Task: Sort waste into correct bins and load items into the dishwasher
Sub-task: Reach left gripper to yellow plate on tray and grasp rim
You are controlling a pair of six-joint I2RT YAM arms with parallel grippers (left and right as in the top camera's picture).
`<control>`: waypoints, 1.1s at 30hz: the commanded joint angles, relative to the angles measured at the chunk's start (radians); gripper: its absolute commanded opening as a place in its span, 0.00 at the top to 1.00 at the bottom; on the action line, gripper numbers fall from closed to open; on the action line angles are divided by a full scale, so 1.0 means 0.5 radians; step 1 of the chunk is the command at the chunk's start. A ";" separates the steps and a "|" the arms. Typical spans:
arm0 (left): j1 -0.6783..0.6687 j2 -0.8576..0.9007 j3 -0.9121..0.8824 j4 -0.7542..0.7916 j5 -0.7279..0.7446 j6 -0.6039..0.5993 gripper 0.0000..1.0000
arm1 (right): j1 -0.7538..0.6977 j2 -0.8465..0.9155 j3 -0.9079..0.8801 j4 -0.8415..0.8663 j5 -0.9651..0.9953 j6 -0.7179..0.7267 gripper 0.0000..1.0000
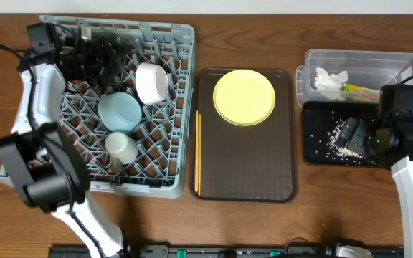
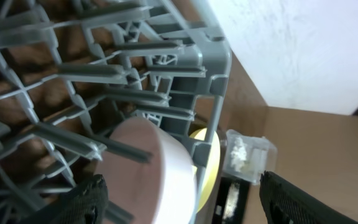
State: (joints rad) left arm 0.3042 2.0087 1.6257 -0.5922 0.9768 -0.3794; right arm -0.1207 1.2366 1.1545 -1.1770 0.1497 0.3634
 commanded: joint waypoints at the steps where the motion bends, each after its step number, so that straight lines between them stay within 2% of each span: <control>1: -0.144 -0.338 -0.001 -0.124 -0.320 0.312 0.21 | -0.014 -0.008 0.008 0.006 -0.001 -0.010 0.01; 3: -0.269 -0.439 -0.001 -0.214 -0.562 0.423 0.21 | -0.014 -0.008 0.008 0.014 -0.001 -0.010 0.01; 4: -0.356 -0.487 -0.001 -0.261 -0.710 0.474 0.19 | -0.014 -0.008 0.008 0.021 -0.002 -0.009 0.01; 5: -0.534 -0.550 -0.001 -0.321 -0.980 0.513 0.14 | -0.014 -0.008 0.008 0.035 -0.002 -0.009 0.01; 6: -0.639 -0.565 -0.001 -0.337 -1.095 0.513 0.12 | -0.014 -0.008 0.008 0.037 -0.002 -0.009 0.01; 15: -1.456 -0.432 -0.001 -0.266 -1.611 0.513 0.11 | -0.014 -0.008 0.008 0.034 -0.002 -0.010 0.01; 23: -1.891 -0.077 -0.001 -0.036 -1.678 0.629 0.11 | -0.014 -0.008 0.008 0.028 -0.001 -0.010 0.01; 31: -2.046 0.269 -0.001 0.093 -1.679 0.700 0.11 | -0.014 -0.008 0.008 0.026 -0.002 -0.011 0.01; 33: -2.055 0.357 -0.001 0.096 -1.679 0.700 0.14 | -0.014 -0.008 0.008 0.024 -0.002 -0.010 0.01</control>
State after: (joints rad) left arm -0.7219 2.1441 1.6257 -0.5484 0.1558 -0.0498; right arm -0.1211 1.2366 1.1545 -1.1625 0.1493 0.3634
